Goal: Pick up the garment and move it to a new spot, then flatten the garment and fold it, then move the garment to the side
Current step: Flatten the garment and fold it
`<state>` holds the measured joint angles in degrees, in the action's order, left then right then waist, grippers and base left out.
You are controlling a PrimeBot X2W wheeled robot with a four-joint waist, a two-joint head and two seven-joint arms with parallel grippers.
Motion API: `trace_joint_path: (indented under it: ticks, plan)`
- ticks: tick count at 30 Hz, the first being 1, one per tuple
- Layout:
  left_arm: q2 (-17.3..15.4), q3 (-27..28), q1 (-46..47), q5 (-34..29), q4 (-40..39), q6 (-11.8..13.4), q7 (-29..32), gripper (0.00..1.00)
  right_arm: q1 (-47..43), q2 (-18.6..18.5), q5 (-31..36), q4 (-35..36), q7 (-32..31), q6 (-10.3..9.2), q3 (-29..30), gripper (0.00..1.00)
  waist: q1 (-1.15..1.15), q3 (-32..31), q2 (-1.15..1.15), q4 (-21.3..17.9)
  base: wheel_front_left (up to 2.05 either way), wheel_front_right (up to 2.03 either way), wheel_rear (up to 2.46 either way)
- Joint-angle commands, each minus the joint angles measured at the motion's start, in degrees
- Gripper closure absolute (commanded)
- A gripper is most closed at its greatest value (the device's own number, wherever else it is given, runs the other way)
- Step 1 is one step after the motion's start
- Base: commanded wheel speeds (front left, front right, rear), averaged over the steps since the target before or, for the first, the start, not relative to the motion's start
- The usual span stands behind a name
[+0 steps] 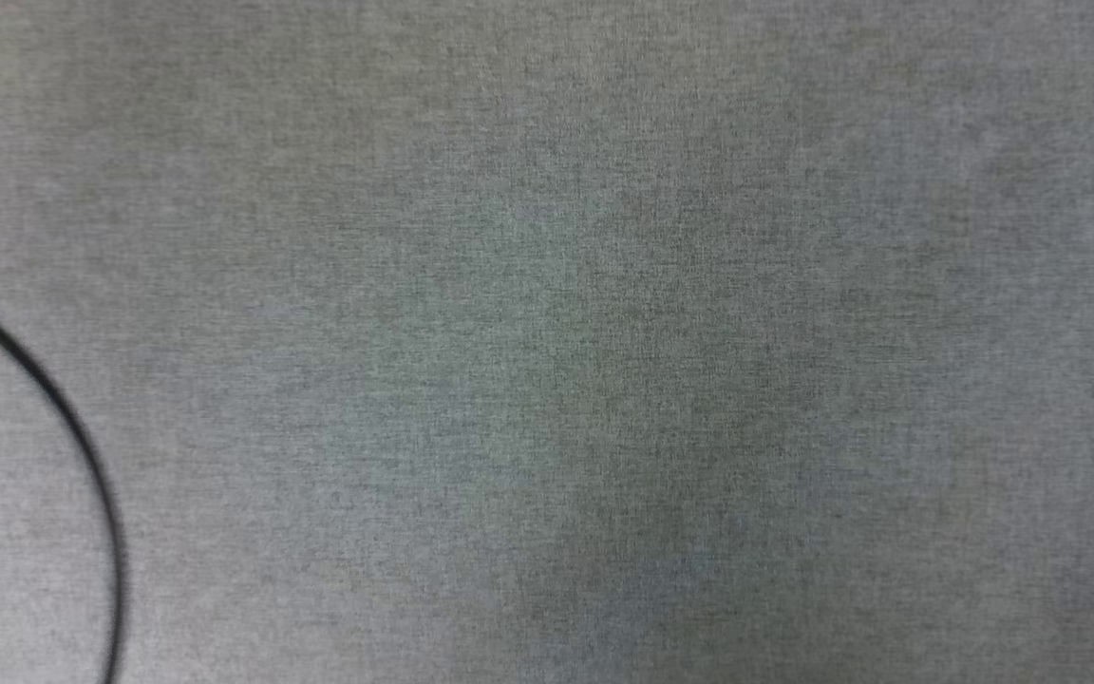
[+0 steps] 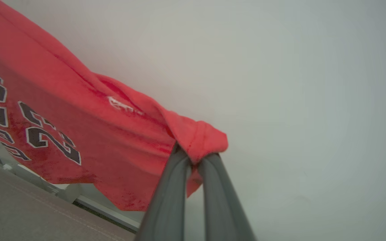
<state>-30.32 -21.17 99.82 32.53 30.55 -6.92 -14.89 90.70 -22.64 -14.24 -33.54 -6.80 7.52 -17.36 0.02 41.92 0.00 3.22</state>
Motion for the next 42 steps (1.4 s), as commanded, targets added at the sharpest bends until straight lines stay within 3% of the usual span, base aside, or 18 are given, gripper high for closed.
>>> trace_joint_path:
  ticks: [1,8,12,18,20,25,34,42]
  plan:
    - [0.72,1.01,-2.99,-0.4,-1.44,-0.17,-0.38,1.0,-1.79,0.02,-0.33,-0.77,1.26,-0.07,-0.55,1.0,-0.02,-0.62,0.0,0.13,0.0,0.0,0.0]
    - [5.26,4.36,-28.28,-3.25,-8.98,-0.51,-0.3,1.0,-15.71,0.16,-1.87,-6.45,7.45,-0.06,-6.96,1.0,-0.02,-7.32,0.0,-0.15,0.0,0.0,0.0]
    - [6.77,4.28,-43.17,-1.47,-13.89,-0.53,-0.31,1.0,-24.62,-0.35,-4.52,-8.51,9.36,-0.05,-10.5,1.0,-0.02,-12.83,0.0,0.16,0.0,0.0,0.0]
    - [5.32,2.23,-63.93,0.46,-19.73,-0.54,-0.3,1.0,-36.57,-2.15,-10.93,-8.66,10.77,-0.06,-14.72,1.0,-0.02,-20.84,0.0,0.35,0.0,0.0,0.0]
    - [5.53,2.1,-70.56,4.72,-20.54,-0.55,-0.31,1.0,-40.61,-2.45,-13.62,-7.98,10.51,-0.06,-15.85,1.0,-0.02,-23.33,0.0,0.28,0.0,0.0,0.0]
    - [2.0,-0.26,-84.64,6.74,-23.4,-0.56,-0.07,1.0,-49.6,-4.91,-19.73,-4.48,10.09,-0.06,-17.49,1.0,-0.02,-28.41,0.0,0.25,0.0,0.0,0.0]
    - [-1.73,-2.69,-100.44,9.32,-29.87,0.25,2.97,1.0,-63.31,-10.31,-26.74,2.17,7.81,-0.06,-16.19,1.0,-0.02,-34.39,0.0,0.16,0.0,0.0,0.0]
    - [-4.72,-5.86,-112.95,11.08,-35.96,0.77,5.04,1.0,-77.37,-12.53,-26.95,10.47,4.3,-0.06,-10.88,1.0,-0.02,-37.39,0.0,-0.7,0.0,0.0,0.0]
